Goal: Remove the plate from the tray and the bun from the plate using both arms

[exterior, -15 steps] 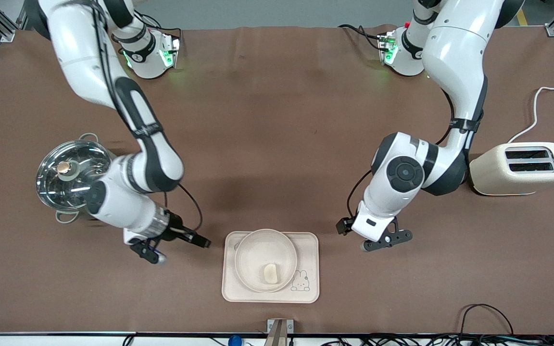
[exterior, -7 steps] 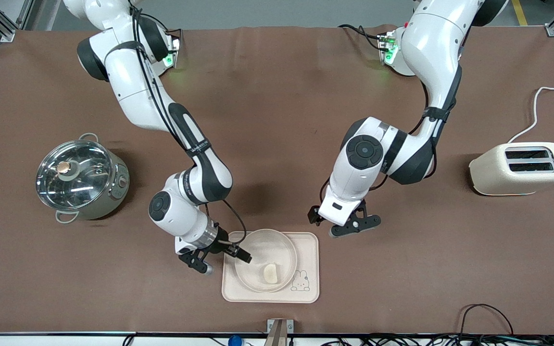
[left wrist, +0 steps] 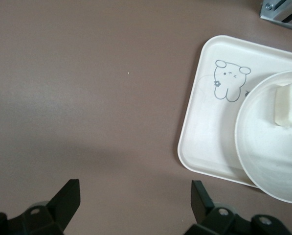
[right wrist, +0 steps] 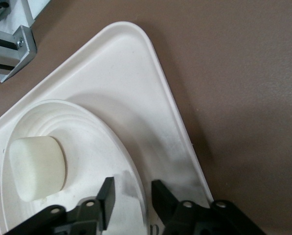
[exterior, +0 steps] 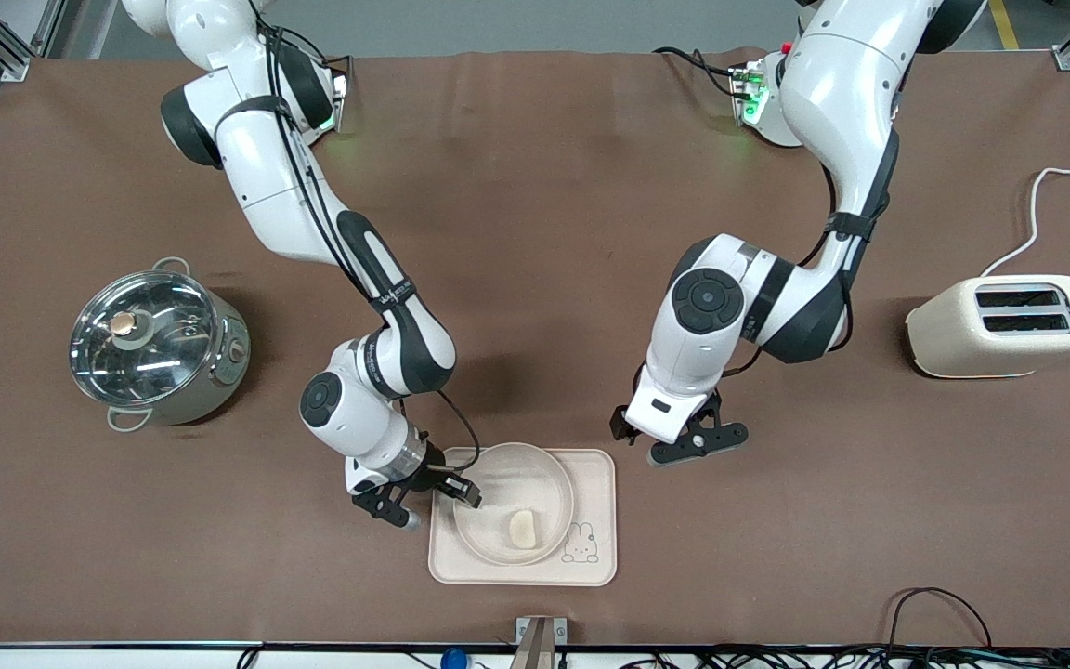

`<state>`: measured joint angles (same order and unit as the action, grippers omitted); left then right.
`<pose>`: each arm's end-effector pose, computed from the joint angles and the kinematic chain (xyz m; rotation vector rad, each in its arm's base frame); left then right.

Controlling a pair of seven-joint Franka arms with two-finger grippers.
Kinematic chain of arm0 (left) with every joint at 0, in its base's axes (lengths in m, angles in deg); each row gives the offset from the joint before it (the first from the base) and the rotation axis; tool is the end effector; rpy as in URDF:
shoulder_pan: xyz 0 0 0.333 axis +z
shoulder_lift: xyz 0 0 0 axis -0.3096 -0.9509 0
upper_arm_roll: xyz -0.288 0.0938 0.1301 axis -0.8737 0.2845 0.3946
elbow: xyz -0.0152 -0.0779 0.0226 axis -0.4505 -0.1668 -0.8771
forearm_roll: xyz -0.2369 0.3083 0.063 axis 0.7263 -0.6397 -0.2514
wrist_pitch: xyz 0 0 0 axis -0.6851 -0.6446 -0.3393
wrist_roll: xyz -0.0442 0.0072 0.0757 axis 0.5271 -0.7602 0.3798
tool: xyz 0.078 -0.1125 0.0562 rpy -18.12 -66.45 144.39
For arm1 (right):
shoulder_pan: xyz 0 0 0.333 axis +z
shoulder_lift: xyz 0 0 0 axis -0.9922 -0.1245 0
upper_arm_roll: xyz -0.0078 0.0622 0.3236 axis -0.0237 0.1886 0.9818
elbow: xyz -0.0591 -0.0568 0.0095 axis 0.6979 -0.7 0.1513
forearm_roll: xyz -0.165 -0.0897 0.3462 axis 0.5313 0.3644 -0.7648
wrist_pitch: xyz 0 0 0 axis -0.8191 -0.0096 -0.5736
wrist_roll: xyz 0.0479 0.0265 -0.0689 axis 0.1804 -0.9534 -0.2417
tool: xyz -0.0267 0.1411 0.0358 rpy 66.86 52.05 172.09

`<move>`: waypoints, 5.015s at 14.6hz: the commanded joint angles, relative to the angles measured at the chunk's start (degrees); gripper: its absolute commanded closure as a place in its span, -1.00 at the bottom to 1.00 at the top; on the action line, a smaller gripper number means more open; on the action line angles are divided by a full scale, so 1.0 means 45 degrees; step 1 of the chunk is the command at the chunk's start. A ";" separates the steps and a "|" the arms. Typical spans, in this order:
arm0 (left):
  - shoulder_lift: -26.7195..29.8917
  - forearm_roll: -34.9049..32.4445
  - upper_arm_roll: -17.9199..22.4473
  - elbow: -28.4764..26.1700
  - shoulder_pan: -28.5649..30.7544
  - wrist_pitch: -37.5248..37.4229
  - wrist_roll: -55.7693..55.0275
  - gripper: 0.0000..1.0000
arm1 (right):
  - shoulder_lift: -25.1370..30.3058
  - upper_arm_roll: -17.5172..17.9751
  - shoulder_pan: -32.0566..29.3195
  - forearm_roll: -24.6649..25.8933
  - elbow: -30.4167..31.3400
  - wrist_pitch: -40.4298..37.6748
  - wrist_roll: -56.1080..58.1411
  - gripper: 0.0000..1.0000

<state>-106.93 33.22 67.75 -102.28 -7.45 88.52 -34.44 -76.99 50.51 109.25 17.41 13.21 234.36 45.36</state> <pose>0.6714 -0.3646 0.2882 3.0903 0.3539 0.3037 0.7568 0.3549 0.1354 -2.5828 0.5615 -0.2735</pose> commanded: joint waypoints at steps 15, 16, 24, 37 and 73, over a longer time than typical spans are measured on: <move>-0.0174 -0.0550 0.0075 0.0083 0.0116 0.0031 -0.0044 -1.00 | 0.6702 0.5337 -0.3014 -0.0251 1.1053 0.4878 0.3120 0.99; -0.0193 -0.0569 0.0075 0.0083 0.0097 0.0031 -0.0044 -1.00 | 0.6899 0.5612 -0.2996 -0.0251 1.1931 0.5792 0.3140 0.99; -0.0155 -0.0433 0.0075 0.0083 -0.0040 0.0031 -0.0297 -1.00 | 0.6744 0.6044 -0.2780 -0.0465 1.3034 0.7481 0.2985 -0.84; -0.1774 -0.0568 0.0133 0.0083 -0.2636 0.2372 -0.3750 -1.00 | 0.8516 0.4426 -0.4087 0.0547 1.0417 -0.1944 0.2300 -1.00; -0.0857 0.2027 -0.1039 -0.0483 0.3787 0.0480 0.7650 -0.28 | 1.4576 0.1571 -0.7820 0.7542 0.6237 -1.3750 0.6012 -1.00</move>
<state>-110.65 40.45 63.87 -103.66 9.26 89.86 -1.98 -12.79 57.34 74.39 50.71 39.64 172.00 72.19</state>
